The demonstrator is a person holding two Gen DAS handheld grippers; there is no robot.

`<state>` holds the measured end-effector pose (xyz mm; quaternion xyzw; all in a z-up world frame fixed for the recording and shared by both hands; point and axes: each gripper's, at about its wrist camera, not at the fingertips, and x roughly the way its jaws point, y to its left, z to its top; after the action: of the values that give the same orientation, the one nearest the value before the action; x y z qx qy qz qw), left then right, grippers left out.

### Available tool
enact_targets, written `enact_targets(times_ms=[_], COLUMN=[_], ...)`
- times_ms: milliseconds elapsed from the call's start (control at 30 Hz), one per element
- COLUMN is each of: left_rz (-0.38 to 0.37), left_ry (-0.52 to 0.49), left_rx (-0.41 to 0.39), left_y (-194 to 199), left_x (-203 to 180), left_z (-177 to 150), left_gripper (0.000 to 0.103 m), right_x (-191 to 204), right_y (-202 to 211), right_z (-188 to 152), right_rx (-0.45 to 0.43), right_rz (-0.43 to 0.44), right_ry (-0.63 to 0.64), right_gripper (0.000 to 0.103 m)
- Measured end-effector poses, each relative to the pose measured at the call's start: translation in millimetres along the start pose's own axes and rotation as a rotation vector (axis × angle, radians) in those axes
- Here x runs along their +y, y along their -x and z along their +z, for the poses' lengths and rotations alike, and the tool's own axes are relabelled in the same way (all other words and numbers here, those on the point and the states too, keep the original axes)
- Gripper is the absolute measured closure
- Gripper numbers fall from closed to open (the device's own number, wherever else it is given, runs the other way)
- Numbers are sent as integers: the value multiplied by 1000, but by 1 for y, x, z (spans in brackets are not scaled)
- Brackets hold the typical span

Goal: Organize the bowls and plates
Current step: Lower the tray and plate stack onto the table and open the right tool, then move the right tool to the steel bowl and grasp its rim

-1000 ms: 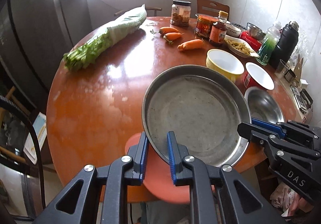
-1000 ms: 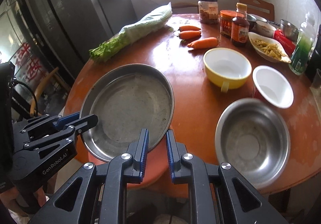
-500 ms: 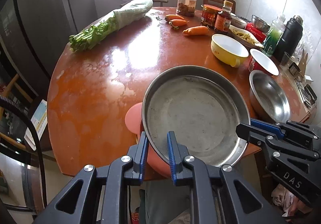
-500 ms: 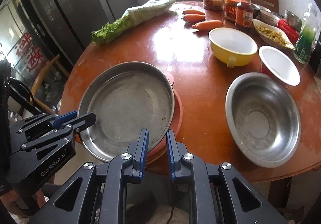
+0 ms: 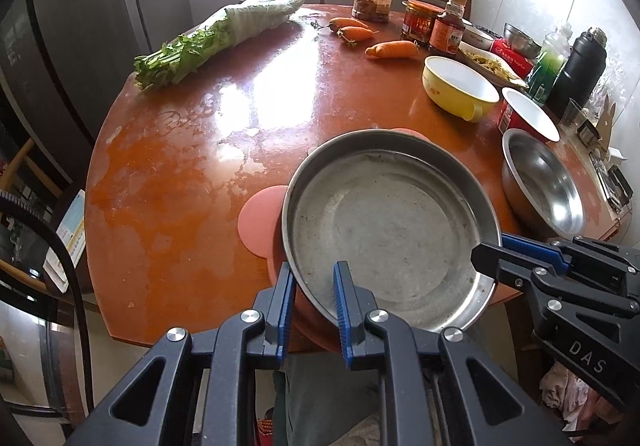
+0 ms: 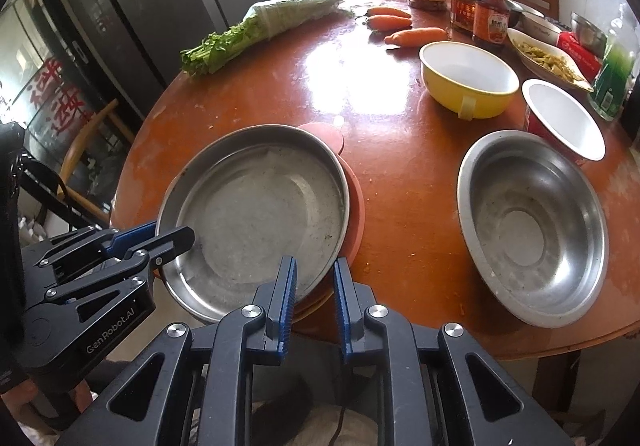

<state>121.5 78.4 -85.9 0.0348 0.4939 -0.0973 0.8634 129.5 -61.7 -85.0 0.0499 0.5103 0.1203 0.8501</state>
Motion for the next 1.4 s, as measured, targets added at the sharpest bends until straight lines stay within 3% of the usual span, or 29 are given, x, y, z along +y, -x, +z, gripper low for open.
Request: enact_targets(times_ms=[233,500,667,867,1133,1300,1400], left_rz=[6,46,43,82,38,-98,-116], left_ry=[-16,-16,32,16,-52,-80,-115], left_rx=[-10,-107,-154,-141,-232,-262,-291], left_y=[1,17,24,20,48,70,83], left_x=[-2,0,12,13,-12,-39,-61], left_z=[-1,-4,-7,-15,-23,-7,3], left_gripper=[83,83,83,83,83,83,83], right_x=[0,-2,-6,-19,-29,-33,-43], right_y=[-2,8,15,22,35,75,104], right_z=[2,2,1,-6,-20,-21,-24], right_rx=[15,-31,-53,-59,-80,-185,-240], right_rz=[-10,-30,-41,4,-6,27,19], right_ry=[-3,-8,-17,-71,-109,-111,-115], right_gripper=[74,51,50,50,50,50,50])
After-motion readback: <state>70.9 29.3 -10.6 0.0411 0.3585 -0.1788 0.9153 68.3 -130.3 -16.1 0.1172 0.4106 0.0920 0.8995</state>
